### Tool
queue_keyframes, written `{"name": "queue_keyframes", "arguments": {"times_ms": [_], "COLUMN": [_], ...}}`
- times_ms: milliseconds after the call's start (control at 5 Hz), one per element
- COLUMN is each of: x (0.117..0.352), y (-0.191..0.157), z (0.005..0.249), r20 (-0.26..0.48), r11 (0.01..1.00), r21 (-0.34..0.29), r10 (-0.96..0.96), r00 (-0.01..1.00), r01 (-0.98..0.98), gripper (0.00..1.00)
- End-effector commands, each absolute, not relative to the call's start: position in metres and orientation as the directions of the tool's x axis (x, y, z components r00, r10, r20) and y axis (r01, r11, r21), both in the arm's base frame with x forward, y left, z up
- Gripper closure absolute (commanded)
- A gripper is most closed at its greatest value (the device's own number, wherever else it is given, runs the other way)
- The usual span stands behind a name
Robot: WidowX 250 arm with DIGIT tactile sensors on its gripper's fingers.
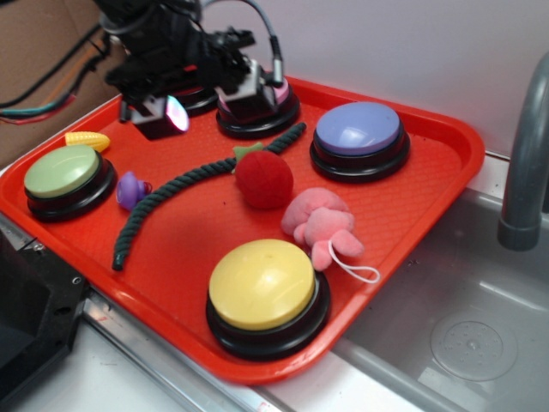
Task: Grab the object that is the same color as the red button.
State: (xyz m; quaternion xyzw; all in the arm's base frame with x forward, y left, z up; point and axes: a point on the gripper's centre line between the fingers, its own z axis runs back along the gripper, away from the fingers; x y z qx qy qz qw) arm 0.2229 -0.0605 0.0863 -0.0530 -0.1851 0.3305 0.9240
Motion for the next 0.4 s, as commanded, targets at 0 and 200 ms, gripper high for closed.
{"name": "queue_keyframes", "arguments": {"times_ms": [0, 200], "x": [0.2464, 0.2423], "y": [-0.0679, -0.0709], "z": [0.0579, 0.0485], "r20": [0.259, 0.25], "r11": [0.79, 0.79], "r21": [-0.222, -0.228], "r10": [0.613, 0.612], "r00": [0.746, 0.75], "r01": [-0.572, -0.569], "gripper": [0.0, 0.0]}}
